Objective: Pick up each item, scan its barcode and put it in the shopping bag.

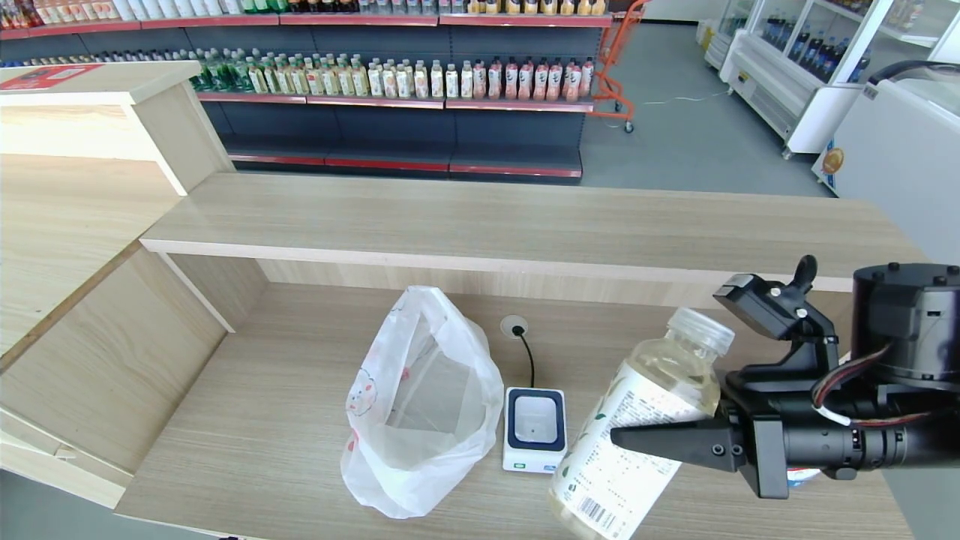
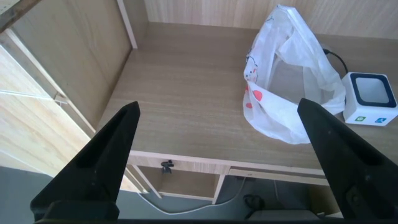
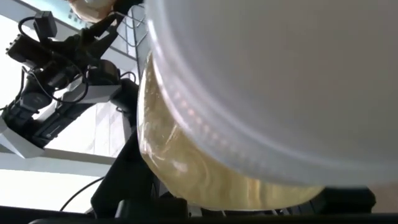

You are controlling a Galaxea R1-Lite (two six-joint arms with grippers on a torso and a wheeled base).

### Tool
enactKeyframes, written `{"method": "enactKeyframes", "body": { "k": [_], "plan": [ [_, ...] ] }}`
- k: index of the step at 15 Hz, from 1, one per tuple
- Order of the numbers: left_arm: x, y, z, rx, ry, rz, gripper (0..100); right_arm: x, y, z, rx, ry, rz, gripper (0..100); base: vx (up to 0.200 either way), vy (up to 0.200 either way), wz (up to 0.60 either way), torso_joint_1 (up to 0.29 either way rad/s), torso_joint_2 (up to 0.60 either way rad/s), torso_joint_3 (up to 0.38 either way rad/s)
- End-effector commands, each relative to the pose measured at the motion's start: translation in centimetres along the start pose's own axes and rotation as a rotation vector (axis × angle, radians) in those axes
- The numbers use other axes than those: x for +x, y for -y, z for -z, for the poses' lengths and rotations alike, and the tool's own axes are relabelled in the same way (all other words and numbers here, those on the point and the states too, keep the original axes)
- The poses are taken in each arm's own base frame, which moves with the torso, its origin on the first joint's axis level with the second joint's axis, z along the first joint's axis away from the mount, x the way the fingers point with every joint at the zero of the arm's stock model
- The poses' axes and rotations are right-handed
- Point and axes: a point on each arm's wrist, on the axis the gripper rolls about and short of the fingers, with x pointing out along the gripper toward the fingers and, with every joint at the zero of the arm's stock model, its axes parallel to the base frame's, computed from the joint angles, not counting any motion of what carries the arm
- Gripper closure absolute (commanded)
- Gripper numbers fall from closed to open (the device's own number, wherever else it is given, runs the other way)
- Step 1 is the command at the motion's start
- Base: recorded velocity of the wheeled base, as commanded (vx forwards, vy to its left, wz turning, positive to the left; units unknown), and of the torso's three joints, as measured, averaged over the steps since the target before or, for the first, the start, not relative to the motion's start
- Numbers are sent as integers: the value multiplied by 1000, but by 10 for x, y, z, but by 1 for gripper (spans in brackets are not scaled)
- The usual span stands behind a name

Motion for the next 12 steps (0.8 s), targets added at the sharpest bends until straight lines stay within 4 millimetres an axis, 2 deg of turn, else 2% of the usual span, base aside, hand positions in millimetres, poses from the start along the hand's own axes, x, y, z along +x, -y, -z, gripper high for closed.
{"method": "enactKeyframes", "body": {
  "k": [1, 12],
  "plan": [
    [0, 0, 0, 0, 1, 0, 0, 2, -6, 3, -6, -10, -19, 100, 0, 0, 0, 0, 0, 0],
    [0, 0, 0, 0, 1, 0, 0, 4, -3, 11, -52, -29, 27, 100, 0, 0, 0, 0, 0, 0]
  ]
}}
